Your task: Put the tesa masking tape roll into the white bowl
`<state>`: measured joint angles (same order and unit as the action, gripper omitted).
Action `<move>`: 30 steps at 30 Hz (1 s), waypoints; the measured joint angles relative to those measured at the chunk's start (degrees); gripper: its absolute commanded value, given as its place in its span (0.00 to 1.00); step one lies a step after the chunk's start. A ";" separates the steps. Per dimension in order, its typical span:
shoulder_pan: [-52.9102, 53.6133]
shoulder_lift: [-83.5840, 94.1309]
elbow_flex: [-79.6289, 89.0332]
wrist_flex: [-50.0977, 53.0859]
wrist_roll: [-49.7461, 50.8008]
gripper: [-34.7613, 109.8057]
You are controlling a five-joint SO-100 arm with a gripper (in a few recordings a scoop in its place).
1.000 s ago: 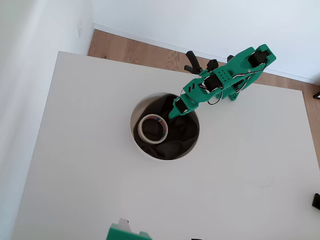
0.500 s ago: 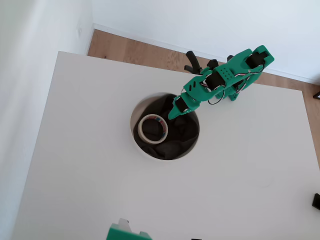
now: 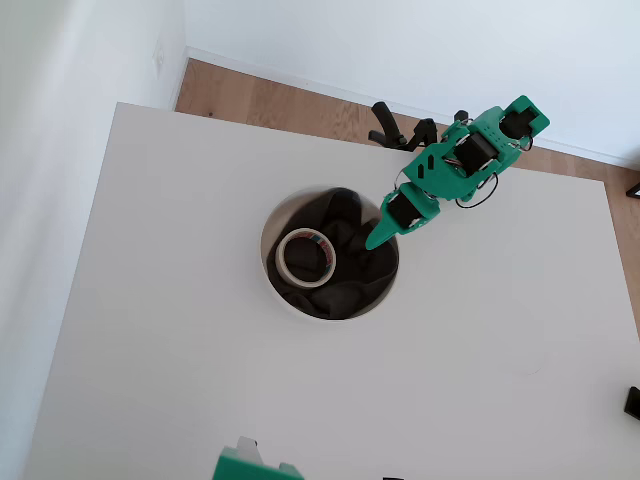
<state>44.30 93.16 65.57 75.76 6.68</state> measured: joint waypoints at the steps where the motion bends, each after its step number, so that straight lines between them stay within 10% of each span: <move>1: -2.37 1.41 0.00 1.41 0.35 0.18; 12: -32.17 24.17 2.90 17.40 2.46 0.18; 30: -44.21 73.13 68.20 1.67 -0.44 0.18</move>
<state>0.09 166.29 133.77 77.43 6.24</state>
